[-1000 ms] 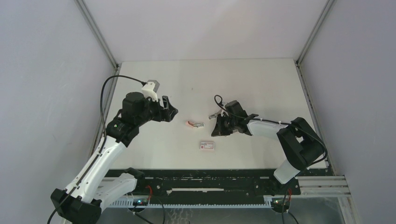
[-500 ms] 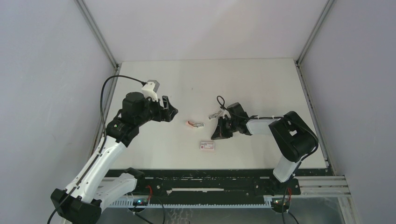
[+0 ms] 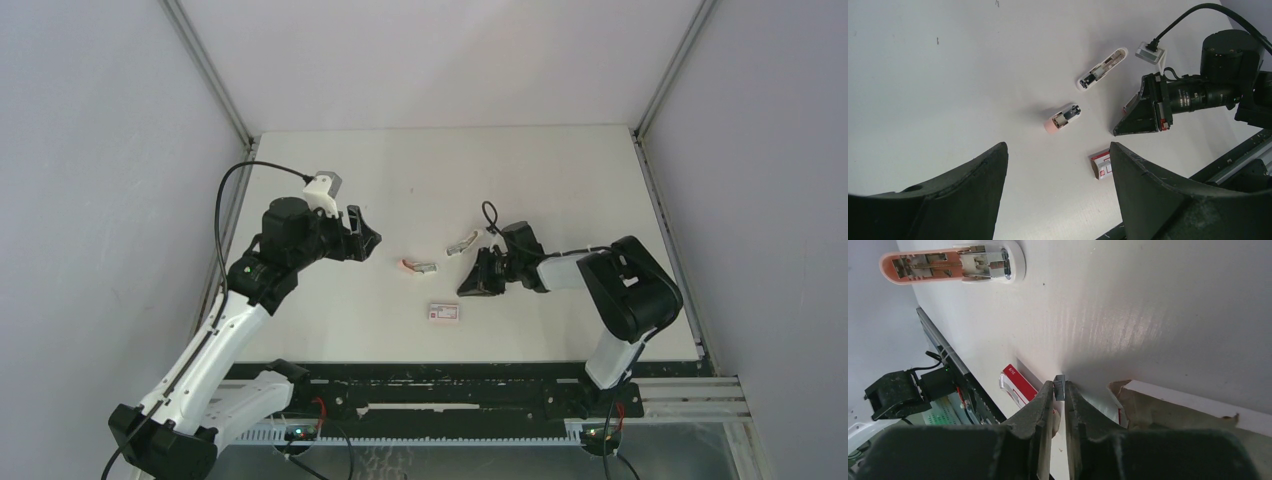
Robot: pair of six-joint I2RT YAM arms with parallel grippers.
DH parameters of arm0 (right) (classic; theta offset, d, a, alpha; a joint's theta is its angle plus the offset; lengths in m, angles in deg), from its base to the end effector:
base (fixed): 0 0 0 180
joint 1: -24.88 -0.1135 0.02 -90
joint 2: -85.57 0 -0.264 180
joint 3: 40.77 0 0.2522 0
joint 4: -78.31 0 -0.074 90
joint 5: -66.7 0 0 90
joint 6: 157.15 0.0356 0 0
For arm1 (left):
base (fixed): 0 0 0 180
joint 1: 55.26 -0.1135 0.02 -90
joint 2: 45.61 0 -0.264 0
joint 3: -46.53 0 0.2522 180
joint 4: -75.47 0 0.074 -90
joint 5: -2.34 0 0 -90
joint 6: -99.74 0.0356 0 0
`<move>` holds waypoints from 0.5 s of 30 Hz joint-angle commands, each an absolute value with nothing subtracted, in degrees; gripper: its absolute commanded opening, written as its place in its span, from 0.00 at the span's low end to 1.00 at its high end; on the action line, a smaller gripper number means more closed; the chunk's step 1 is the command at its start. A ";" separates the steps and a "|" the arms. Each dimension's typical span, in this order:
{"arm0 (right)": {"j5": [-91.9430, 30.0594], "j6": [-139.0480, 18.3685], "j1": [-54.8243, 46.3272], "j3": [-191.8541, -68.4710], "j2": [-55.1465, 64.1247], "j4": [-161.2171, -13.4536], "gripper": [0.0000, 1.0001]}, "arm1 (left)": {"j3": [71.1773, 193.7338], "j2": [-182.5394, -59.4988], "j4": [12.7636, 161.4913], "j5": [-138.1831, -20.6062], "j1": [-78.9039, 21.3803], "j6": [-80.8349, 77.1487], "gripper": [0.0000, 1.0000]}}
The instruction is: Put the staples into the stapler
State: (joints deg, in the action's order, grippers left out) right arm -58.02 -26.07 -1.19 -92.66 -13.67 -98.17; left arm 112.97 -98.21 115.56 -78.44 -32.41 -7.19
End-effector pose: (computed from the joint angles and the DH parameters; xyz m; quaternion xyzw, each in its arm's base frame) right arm 0.2592 0.1494 0.1085 0.0184 0.9047 0.4110 0.1108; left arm 0.1843 -0.0839 0.3353 0.0861 0.8431 -0.2433 0.4717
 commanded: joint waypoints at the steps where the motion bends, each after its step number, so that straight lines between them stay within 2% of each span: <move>1: -56.05 -25.58 -0.06 -90.92 -14.36 -99.88 0.15 | 112.49 -97.69 114.81 -78.24 -32.73 -6.17 0.78; 6: -54.48 -26.20 1.20 -89.60 -11.66 -98.80 0.21 | 112.42 -97.77 114.75 -78.31 -32.69 -6.15 0.78; 15: -47.88 -30.73 1.55 -89.29 -5.57 -92.60 0.25 | 112.41 -97.55 114.80 -78.37 -32.72 -6.17 0.78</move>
